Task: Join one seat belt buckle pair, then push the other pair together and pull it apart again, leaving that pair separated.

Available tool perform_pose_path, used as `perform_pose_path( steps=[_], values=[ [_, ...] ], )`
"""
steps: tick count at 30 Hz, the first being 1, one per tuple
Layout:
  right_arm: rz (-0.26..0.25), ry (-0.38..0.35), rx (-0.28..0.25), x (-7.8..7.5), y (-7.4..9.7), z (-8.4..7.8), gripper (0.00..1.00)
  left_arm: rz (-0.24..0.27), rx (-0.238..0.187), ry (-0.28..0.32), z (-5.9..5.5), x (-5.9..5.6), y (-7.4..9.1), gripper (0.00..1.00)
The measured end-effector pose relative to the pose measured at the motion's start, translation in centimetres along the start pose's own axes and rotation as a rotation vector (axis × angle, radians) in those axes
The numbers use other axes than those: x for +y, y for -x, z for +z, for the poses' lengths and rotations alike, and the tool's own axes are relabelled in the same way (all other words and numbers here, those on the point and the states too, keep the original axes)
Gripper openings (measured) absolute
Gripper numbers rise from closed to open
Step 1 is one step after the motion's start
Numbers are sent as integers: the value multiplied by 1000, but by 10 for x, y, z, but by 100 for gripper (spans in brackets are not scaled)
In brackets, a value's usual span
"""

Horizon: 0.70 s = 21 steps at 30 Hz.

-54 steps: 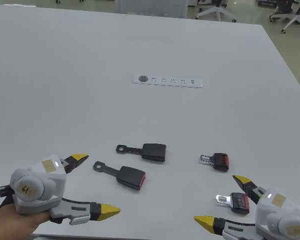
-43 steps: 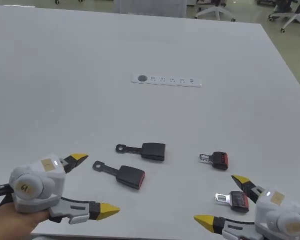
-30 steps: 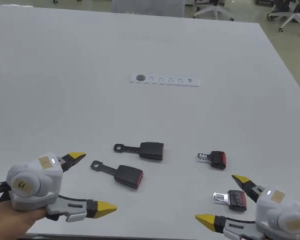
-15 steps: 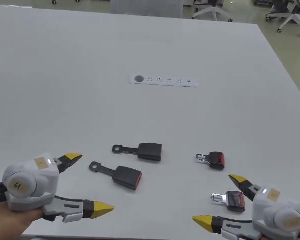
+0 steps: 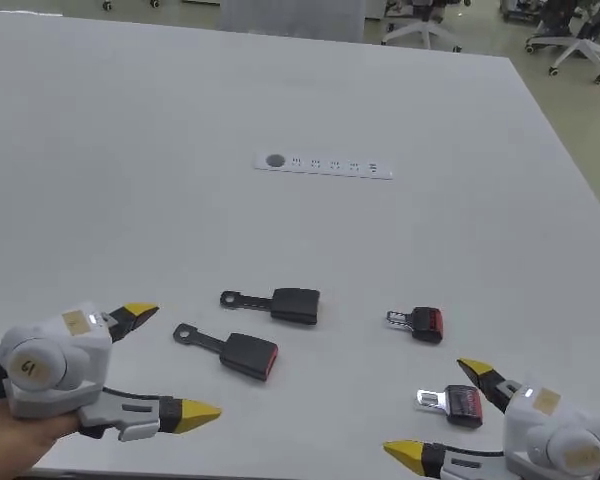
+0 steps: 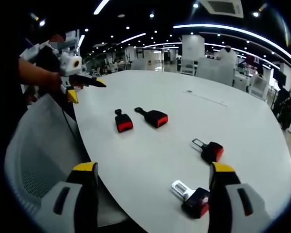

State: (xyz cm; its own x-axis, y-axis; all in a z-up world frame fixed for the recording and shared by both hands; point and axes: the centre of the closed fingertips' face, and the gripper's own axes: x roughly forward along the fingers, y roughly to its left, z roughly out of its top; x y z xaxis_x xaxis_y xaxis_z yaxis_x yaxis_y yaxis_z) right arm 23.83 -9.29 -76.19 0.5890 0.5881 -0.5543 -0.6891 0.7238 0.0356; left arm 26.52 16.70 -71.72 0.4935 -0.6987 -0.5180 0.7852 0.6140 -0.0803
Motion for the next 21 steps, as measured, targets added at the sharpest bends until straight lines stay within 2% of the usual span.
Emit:
perform_pose_path(
  steps=[21],
  values=[
    [-15,-31,-1,-6,0,-8,97,-8,20,-4,-6,-2,-2,100]
  ],
)
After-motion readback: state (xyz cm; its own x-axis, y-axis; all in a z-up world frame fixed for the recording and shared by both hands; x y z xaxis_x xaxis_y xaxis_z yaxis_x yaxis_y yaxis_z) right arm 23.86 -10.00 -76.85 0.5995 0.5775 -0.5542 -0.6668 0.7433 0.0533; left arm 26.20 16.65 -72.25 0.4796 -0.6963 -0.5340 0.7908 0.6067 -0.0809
